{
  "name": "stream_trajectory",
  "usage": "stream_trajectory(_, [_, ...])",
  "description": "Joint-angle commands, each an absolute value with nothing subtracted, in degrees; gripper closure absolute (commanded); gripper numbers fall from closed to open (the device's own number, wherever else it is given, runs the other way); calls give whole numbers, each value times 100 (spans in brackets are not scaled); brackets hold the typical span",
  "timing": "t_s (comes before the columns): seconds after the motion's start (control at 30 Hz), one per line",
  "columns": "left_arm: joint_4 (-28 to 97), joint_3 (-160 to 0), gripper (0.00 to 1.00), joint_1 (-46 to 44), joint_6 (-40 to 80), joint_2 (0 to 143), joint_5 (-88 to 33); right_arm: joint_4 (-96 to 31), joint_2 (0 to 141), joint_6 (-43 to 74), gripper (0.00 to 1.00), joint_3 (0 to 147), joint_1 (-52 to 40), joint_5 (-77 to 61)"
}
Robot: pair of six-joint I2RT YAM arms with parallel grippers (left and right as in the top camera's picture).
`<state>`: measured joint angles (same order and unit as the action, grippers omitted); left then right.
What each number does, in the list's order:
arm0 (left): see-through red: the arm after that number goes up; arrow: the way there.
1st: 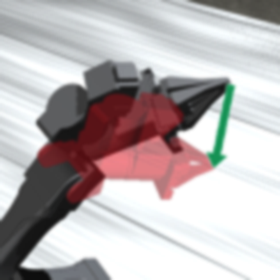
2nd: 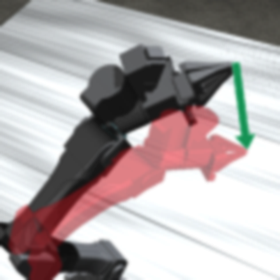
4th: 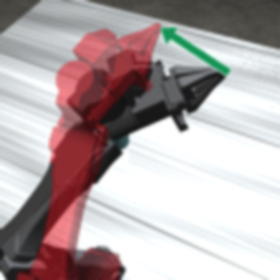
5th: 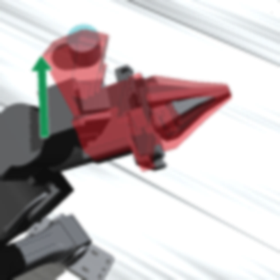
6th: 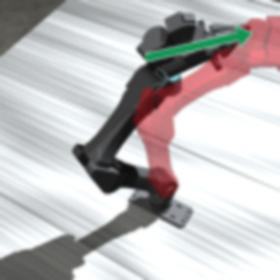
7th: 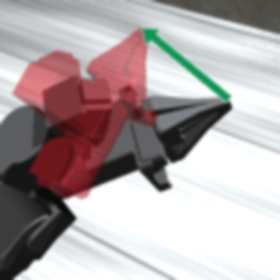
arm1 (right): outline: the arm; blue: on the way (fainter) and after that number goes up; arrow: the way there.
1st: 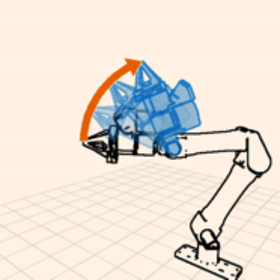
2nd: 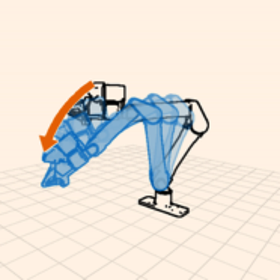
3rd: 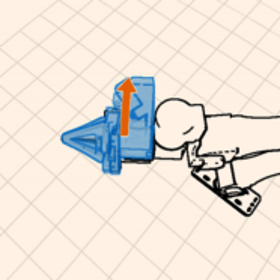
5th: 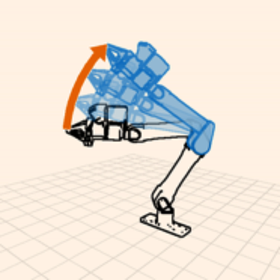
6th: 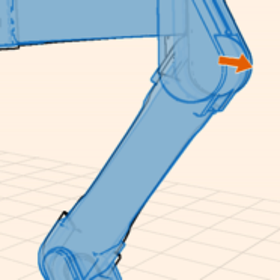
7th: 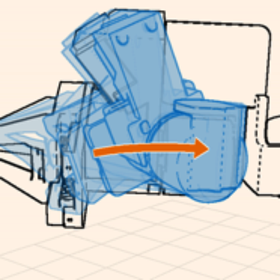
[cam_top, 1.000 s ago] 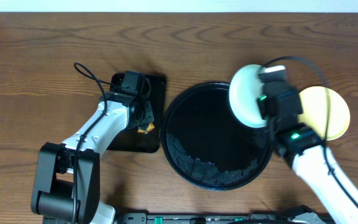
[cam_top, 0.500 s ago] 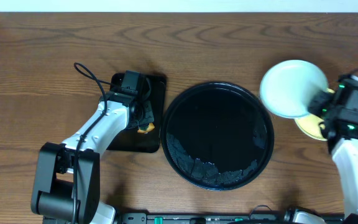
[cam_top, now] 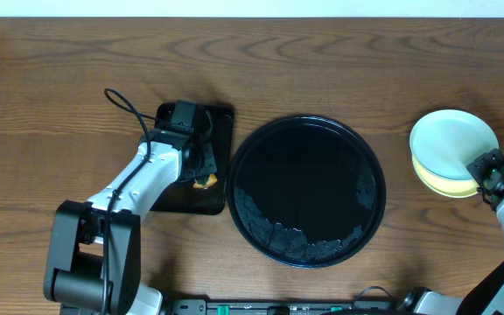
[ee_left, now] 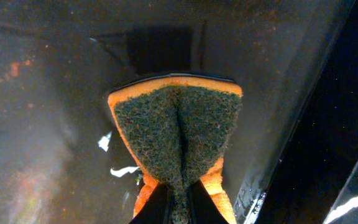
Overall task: Clean dirty plates on tray and stack at the side
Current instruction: 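Place the pale green plate onto the yellow plate stack and release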
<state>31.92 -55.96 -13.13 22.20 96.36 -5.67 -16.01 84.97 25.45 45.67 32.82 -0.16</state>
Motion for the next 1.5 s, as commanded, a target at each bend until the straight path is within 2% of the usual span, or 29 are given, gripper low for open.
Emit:
stream_trajectory(0.0, [3214, -5642, 92, -1278, 2147, 9657, -543, -1511, 8532, 2679, 98, 4617, 3385, -71])
stream_trajectory(0.03, [3214, -5642, 92, -1278, 2147, 9657, -541, -1457, 8532, 2679, 91, 4617, 3389, -75])
stream_trajectory(0.1, [3214, -5642, 92, -1278, 2147, 9657, -541, -1328, 8530, 2676, 66, 4617, 3387, -257])
stream_trajectory(0.13, [3212, -5642, 92, -1278, 2147, 9657, -541, -1299, 8530, 2672, 63, 4617, 3382, -449])
stream_trajectory(0.27, [3212, -5642, 92, -1278, 2147, 9657, -541, -1227, 8530, 2091, 79, 4617, 3269, -1957])
stream_trajectory(0.37, [3212, -5642, 92, -1278, 2147, 9657, -541, -1420, 8530, 1592, 85, 4617, 2967, -2941])
stream_trajectory(0.47, [3212, -5642, 92, -1278, 2147, 9657, -543, -1758, 8530, 878, 86, 4617, 2453, -3588])
stream_trajectory(0.63, [3214, -5642, 92, -1278, 2147, 9657, -543, -2414, 8545, -185, 87, 4617, 1260, -3599])
stream_trajectory(0.73, [3214, -5642, 93, -1278, 2147, 9657, -543, -2480, 8584, -349, 89, 4617, 554, -3245])
stream_trajectory(0.87, [3214, -5642, 92, -1278, 2147, 9657, -543, -2290, 8737, 75, 96, 4617, -233, -1949])
stream_trajectory(1.0, [3214, -5642, 92, -1278, 2147, 9657, -543, -1883, 9017, 191, 99, 4617, -794, -1258])
stream_trajectory(1.2, [3234, -5642, 92, -1278, 2147, 9657, -543, -1343, 9557, 805, 99, 4617, -1028, -346])
stream_trajectory(1.47, [3236, -5642, 92, -1278, 2147, 9657, -543, -694, 10092, 1026, 99, 4617, -1013, 576])
